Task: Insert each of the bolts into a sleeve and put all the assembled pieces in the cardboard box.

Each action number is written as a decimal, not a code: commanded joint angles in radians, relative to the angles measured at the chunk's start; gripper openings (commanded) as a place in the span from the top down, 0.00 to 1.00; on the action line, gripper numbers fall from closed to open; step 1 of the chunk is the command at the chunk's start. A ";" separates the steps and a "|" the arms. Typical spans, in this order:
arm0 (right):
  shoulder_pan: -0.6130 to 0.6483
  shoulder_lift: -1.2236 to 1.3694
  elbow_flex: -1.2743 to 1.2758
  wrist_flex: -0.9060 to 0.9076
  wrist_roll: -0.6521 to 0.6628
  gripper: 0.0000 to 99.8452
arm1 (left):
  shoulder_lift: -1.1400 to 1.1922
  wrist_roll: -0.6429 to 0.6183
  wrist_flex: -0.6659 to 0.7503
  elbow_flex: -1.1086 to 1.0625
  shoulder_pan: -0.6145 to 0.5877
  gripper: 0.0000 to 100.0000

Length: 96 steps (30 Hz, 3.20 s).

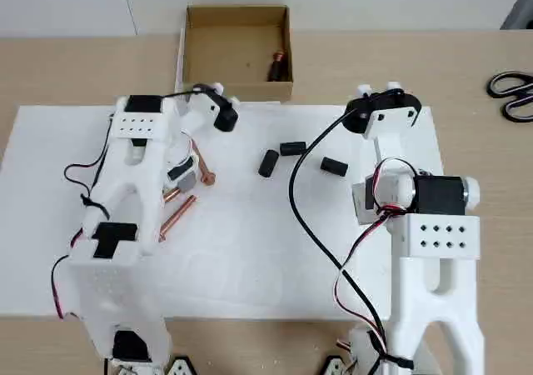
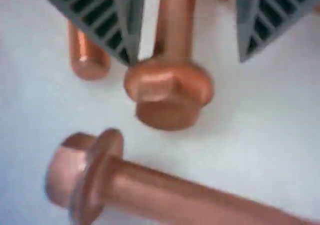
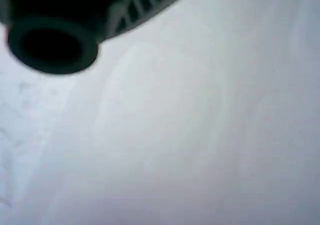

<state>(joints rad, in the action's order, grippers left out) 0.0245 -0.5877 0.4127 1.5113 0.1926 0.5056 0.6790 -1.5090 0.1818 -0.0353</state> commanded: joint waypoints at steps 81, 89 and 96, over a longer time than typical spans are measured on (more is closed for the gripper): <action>0.515 -0.918 0.855 -0.639 -0.245 1.00 | -1.186 -1.088 0.562 -0.585 0.462 0.99; 0.553 -0.980 0.898 -0.644 -0.256 1.00 | -1.186 -1.126 0.563 -0.585 0.582 0.99; 0.553 -1.000 0.899 -0.644 -0.256 1.00 | -1.194 -1.188 0.520 -0.584 0.585 0.99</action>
<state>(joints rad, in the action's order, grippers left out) 0.5692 -1.5742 1.3165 0.8930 -0.0560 -0.6467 -0.4964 -0.9843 -0.4104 0.5401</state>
